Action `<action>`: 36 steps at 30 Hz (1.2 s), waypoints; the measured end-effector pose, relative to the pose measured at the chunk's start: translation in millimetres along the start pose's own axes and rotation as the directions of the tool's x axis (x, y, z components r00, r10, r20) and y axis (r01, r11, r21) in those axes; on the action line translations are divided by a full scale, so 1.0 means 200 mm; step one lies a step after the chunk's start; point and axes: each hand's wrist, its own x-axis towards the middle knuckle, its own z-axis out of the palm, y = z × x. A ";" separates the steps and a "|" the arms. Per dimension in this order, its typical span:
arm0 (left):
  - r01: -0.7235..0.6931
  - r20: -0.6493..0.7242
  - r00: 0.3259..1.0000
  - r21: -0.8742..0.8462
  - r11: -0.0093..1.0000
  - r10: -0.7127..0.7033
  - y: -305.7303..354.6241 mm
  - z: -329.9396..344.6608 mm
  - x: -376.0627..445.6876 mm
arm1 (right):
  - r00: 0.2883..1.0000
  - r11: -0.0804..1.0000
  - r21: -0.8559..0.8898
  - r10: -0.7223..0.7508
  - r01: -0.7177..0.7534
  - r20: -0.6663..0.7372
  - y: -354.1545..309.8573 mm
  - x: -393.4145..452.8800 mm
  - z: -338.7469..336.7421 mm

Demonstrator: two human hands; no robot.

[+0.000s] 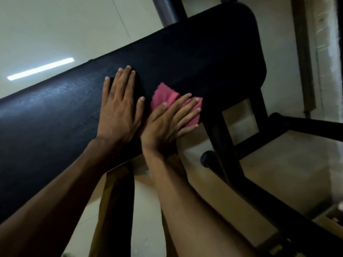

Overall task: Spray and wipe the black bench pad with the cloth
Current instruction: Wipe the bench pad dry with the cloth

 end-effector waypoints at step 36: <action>0.285 -0.055 0.958 0.105 0.953 -0.281 -0.10 0.02 -0.25 | 0.603 0.618 -0.070 -0.726 0.783 0.330 0.19 0.37 -0.12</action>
